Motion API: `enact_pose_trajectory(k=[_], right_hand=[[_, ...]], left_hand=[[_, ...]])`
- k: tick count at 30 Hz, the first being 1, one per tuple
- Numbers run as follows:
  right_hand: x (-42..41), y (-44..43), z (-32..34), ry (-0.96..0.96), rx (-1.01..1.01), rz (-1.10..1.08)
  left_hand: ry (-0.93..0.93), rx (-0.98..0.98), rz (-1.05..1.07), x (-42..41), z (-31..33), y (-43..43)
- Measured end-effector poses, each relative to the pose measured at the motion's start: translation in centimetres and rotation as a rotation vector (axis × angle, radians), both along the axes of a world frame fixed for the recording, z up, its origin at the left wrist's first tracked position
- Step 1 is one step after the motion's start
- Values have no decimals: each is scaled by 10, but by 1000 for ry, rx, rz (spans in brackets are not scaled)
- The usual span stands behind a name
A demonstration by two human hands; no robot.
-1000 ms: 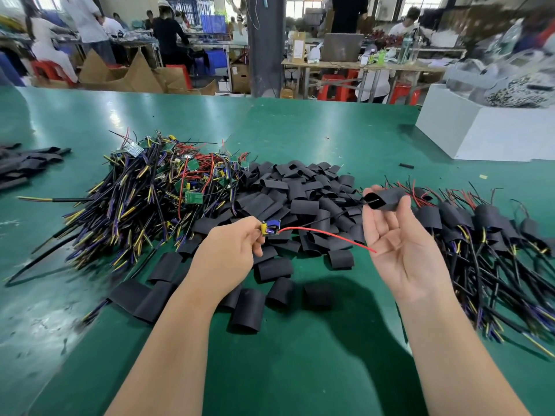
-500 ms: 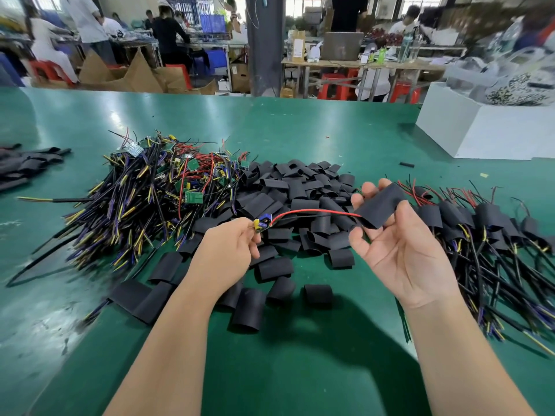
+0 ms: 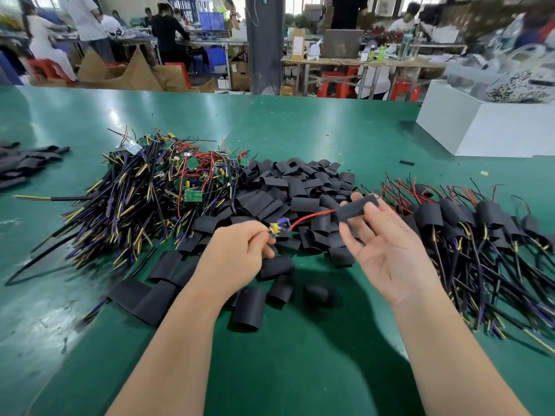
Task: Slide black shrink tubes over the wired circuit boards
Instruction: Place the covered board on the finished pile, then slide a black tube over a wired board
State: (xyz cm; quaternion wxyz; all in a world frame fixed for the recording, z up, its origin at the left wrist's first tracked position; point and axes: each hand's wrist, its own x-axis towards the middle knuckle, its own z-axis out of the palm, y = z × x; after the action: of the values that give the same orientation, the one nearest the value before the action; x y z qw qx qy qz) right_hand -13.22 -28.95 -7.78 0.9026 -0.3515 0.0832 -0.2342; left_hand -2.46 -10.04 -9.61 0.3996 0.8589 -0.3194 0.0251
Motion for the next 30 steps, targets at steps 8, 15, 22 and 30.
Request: enact_pose_trajectory(k=[8,15,22,30], right_hand=[[9,8,-10,78,-153,122],[3,4,-8,17,-280,131],[1,8,-7,-14,-390,41],[-3,4,-7,-10,-510,151]], left_hand=[[16,-122,-215,-21,3,-14],[138,-199,-279,-24,9,-13],[144,-115,-285,-22,6,-13],[131,-83,-311,-17,1,-11]])
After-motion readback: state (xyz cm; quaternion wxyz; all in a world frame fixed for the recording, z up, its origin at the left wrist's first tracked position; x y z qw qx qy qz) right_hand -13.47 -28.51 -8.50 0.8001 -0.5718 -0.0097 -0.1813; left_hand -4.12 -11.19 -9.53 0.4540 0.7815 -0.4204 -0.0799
